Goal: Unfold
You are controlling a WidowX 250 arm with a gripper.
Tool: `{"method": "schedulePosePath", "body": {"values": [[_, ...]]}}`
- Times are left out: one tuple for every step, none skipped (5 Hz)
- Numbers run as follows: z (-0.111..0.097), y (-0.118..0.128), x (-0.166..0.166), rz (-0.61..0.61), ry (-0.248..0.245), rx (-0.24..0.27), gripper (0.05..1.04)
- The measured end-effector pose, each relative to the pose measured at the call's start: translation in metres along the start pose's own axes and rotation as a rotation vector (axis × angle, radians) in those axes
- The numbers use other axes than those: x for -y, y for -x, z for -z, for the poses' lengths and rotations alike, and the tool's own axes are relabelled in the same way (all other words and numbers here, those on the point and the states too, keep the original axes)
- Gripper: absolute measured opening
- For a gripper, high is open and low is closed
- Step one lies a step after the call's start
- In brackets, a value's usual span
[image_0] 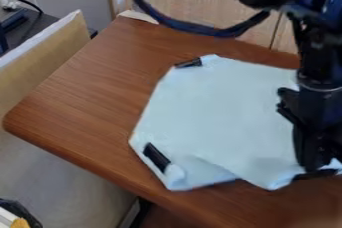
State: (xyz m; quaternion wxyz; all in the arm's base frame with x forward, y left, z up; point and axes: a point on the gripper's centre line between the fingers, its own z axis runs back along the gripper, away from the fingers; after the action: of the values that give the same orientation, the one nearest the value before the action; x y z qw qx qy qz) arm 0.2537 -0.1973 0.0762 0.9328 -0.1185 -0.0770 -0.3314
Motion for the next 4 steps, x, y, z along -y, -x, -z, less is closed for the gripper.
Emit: {"method": "schedulePosePath", "body": {"values": [[0.009, 0.013, 0.009, 0.007, 0.047, -0.007, 0.054], [0.034, 0.025, 0.008, -0.001, 0.07, -0.035, 0.054], [0.059, 0.034, 0.006, -0.002, 0.086, -0.075, 0.054], [0.068, 0.038, 0.006, 0.003, 0.087, -0.1, 0.077]]}}
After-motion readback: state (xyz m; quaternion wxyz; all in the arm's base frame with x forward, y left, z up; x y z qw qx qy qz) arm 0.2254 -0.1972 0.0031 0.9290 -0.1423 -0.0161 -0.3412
